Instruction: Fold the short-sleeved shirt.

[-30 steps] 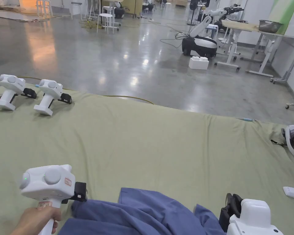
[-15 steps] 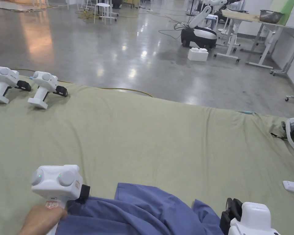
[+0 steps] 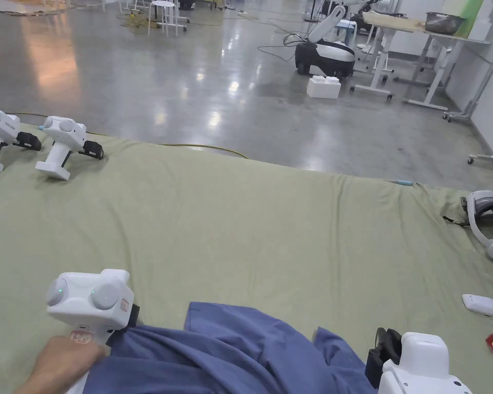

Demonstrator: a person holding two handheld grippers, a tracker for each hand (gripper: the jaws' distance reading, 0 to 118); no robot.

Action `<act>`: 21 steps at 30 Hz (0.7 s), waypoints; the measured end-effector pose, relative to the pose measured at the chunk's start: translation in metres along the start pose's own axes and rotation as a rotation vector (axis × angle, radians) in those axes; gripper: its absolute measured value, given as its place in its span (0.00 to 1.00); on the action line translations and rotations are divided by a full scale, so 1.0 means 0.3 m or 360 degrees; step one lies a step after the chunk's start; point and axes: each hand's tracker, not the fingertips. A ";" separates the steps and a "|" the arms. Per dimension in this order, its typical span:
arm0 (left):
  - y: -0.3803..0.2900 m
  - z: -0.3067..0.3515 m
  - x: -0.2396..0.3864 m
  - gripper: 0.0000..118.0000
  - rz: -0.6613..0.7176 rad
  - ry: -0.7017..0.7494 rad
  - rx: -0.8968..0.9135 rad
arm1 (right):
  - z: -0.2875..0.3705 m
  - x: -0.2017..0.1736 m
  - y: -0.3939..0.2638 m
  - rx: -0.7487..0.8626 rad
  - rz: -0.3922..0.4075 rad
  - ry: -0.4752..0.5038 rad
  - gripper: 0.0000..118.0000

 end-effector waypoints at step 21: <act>-0.142 0.360 0.029 0.08 0.0100 -0.0183 0.0438 | -0.500 0.117 -0.159 -0.1157 0.0086 0.0218 0.46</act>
